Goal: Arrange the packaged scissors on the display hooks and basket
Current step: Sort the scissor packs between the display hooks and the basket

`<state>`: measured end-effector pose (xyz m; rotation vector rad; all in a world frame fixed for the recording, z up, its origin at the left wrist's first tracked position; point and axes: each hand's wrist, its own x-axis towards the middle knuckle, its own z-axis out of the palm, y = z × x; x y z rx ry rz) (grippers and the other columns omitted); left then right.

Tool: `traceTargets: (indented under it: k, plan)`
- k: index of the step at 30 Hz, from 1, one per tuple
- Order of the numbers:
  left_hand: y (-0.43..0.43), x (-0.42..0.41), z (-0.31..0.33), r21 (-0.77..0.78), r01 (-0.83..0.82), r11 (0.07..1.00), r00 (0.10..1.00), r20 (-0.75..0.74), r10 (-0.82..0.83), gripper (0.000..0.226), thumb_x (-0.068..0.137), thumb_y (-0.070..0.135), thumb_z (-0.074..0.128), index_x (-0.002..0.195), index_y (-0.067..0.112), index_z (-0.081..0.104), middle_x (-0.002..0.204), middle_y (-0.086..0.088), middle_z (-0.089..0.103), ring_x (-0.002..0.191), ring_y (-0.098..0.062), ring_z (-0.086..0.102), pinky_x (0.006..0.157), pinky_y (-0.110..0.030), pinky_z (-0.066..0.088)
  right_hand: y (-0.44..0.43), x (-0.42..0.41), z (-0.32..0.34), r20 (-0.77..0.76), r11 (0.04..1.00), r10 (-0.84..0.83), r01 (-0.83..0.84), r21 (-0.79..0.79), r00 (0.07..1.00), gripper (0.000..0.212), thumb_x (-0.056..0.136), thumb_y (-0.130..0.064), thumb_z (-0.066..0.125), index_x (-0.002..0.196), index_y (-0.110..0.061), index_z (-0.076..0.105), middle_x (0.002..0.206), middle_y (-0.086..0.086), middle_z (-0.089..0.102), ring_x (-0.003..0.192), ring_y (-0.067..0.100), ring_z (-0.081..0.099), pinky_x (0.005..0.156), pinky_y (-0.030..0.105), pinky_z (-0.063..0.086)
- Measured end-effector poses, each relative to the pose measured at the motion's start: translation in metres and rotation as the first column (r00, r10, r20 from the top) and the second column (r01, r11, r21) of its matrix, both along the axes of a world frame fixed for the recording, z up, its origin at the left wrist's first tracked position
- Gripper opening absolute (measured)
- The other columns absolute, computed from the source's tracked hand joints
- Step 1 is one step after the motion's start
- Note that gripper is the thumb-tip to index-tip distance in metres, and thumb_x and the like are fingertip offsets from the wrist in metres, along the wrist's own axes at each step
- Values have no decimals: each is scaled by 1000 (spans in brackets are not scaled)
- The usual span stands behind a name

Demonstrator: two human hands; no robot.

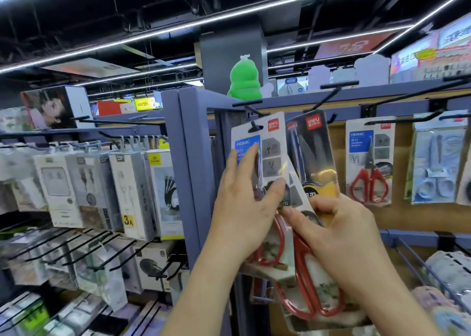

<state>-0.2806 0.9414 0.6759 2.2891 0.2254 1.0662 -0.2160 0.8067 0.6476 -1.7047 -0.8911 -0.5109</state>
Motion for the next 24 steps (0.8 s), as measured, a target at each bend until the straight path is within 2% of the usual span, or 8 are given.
traceTargets:
  k: [2,5,8,12,14,17,20,24]
  plan:
    - [7,7,1,-91,48,995,999,-3,-48,68,91,44,60,147,51,23,160,22,3,106,37,24,93,-2,18,5,5,0,-48,999,-5,3,-50,999,50,78,-51,70,50,-15,50,54,1,45,53,15,43,52,35,38]
    - [16,24,-3,-128,0,992,999,36,5,63,90,39,63,143,51,32,160,16,7,142,-4,20,110,-25,23,12,21,-3,-116,997,-14,5,-79,993,51,78,-62,65,69,-11,67,63,7,65,63,22,59,62,43,52]
    - [20,43,1,-117,-130,985,991,26,134,58,95,33,58,148,39,35,161,5,13,144,-22,23,118,-37,23,14,38,-7,-128,993,-61,48,-105,990,62,77,-67,62,80,-6,69,70,13,69,69,28,64,67,47,55]
    - [29,65,4,-2,-299,954,953,-44,299,59,97,27,52,152,31,31,161,-4,11,135,-33,30,111,-40,29,7,50,-19,-183,983,-131,103,-155,974,24,82,-49,71,74,-27,74,70,-3,72,72,14,65,69,41,55]
    - [33,79,4,33,-346,938,936,-60,347,60,97,24,52,152,29,30,160,-6,10,134,-35,31,108,-42,31,1,53,-26,-213,978,-147,110,-179,966,22,84,-44,73,69,-27,73,67,-5,71,68,12,64,67,40,54]
    - [37,102,2,77,-399,914,911,-82,404,59,98,25,50,152,26,27,160,-9,11,131,-36,33,107,-43,33,-7,59,-33,-352,996,-42,10,-90,935,16,86,-36,73,74,-26,76,67,-11,74,64,8,69,65,37,56]
    - [44,122,0,136,-447,884,881,-104,461,58,99,26,48,152,22,26,158,-13,14,130,-37,35,106,-42,34,-17,65,-34,-377,998,3,20,56,926,18,87,-31,73,70,-25,76,67,-12,74,65,7,69,62,31,51]
    - [49,135,-5,115,-441,890,884,-117,453,53,100,24,47,150,20,29,158,-17,16,133,-40,36,104,-46,37,-29,70,-31,-392,973,62,31,228,918,24,86,-33,73,70,-14,74,65,-1,73,65,21,70,62,37,55]
